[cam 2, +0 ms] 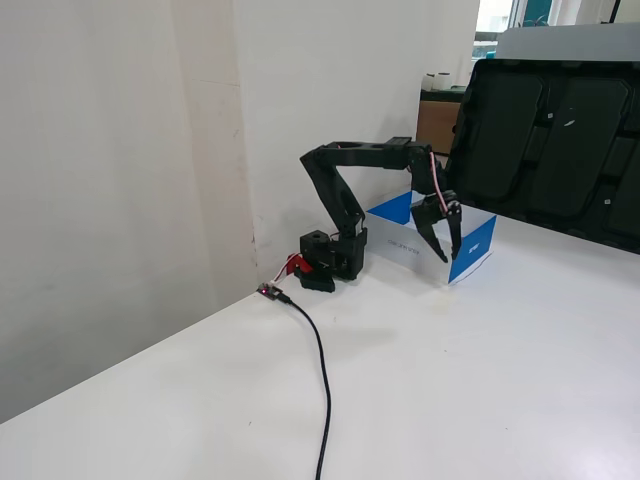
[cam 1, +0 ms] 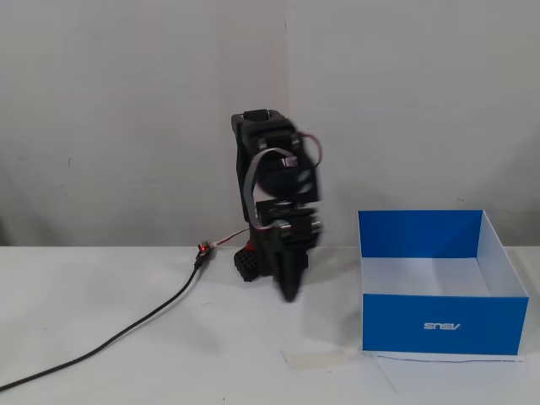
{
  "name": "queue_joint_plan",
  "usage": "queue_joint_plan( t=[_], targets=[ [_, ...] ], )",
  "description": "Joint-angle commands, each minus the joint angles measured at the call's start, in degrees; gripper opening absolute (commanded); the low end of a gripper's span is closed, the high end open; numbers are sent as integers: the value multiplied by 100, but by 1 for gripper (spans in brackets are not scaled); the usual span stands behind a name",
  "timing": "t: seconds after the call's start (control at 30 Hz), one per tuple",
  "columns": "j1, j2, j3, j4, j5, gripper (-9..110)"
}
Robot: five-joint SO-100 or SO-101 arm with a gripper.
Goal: Pick the gray block and keep it in the box.
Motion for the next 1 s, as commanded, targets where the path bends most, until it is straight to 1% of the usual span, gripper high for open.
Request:
queue_joint_plan(
  t=[0.0,0.13,0.27,0.4,0.5,0.6,0.7,0.8,0.87,0.97],
  targets=[
    [1011,738,686,-738,0,0],
    [1714,1011,1679,-1494,44,0],
    [2127,1195,2382,-1934,53,0],
    [2259,1688,3103,-2338,53,0],
    [2224,2531,3841,-2637,53,0],
    [2127,3674,4526,-2558,53,0],
    [1969,4939,5098,-2197,53,0],
    [1890,6548,5563,-1573,53,0],
    [1828,7884,5854,-905,53,0],
    [1811,7963,5871,-782,70,0]
  ],
)
